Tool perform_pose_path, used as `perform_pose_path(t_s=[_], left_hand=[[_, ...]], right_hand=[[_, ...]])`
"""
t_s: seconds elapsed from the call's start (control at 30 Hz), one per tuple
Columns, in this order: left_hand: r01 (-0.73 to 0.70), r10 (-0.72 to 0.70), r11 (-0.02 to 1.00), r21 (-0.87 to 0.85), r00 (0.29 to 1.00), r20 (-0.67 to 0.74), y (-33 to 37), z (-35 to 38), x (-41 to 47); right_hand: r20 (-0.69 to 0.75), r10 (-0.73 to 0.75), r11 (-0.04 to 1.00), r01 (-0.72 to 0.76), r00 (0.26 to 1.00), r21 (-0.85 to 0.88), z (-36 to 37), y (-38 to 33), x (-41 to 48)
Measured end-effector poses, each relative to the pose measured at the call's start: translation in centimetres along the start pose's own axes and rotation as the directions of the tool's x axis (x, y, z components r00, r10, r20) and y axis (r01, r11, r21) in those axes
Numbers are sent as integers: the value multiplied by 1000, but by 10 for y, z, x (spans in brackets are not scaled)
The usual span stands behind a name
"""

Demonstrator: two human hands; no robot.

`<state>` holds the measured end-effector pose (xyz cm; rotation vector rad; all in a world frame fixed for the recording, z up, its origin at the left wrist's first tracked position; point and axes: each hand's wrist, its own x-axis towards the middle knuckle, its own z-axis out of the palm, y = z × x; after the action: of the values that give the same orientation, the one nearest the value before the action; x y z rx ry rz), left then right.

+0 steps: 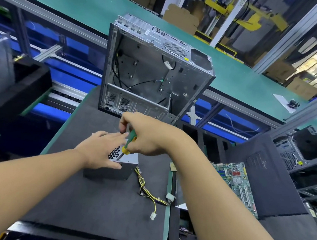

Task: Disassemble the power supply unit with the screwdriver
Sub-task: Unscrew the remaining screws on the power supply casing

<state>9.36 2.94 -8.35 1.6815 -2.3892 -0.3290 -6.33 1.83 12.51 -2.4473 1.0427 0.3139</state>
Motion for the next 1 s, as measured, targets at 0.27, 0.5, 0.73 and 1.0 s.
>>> perform_pose_path(t_s=[0.27, 0.5, 0.73, 1.0], left_hand=[[36, -42, 994, -106, 997, -59, 9, -4, -7], [34, -40, 893, -449, 999, -2, 1, -21, -3], [106, -28, 824, -556, 989, 147, -3, -30, -2], [195, -136, 807, -558, 980, 147, 4, -33, -3]], right_hand=[[-176, 228, 964, -248, 958, -97, 3, -5, 11], [-62, 101, 984, -109, 993, -140, -7, -11, 13], [-121, 157, 976, -173, 980, -133, -1, -16, 12], [-42, 63, 991, -68, 997, -112, -4, -18, 9]])
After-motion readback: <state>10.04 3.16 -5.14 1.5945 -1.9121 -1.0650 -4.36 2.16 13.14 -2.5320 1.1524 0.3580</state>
